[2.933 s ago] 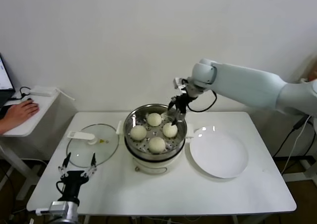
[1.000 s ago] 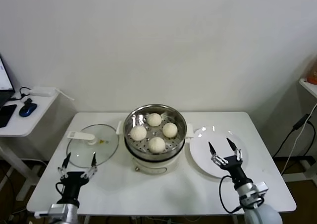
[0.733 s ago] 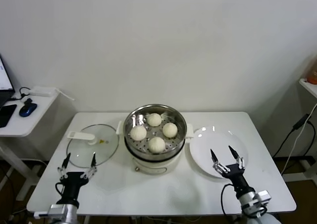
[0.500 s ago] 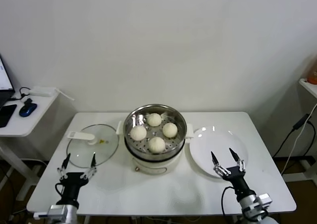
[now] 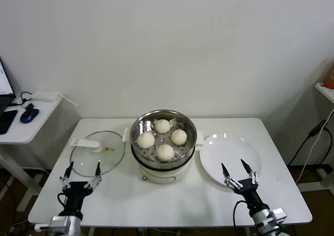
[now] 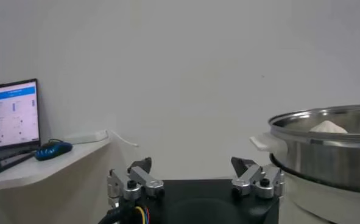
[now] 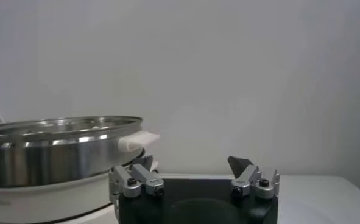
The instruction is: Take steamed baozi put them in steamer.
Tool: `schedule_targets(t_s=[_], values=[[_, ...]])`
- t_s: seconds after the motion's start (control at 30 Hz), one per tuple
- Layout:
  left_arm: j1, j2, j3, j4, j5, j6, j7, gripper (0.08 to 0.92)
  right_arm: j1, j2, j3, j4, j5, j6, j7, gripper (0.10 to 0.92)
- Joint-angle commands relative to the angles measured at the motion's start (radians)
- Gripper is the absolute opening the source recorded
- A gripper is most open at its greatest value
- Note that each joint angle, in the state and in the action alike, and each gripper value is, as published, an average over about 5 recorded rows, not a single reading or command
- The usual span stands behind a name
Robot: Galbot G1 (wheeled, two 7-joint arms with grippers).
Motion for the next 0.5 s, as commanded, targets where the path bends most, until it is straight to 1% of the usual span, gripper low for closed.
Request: schedule_targets(t_s=[0.03,0.23,0.5], values=[[0.000,0.000,0.000,-0.001,-0.001,0.001,0.001,0.823,-0.009,0.010,0.001,-0.001,-0.012,0.005,-0.012,0.823],[0.001,0.001,-0.001,0.000,-0.003,0.001,0.004,0.823,-0.010,0.010,-0.002,-0.003,-0.014,0.005,-0.014,0.823],[-0.005,-0.005,-0.002,-0.008,0.001,0.013,0.039,0.823,-0.005,0.002,-0.016,-0.001,-0.011,0.003,-0.016,0.823]])
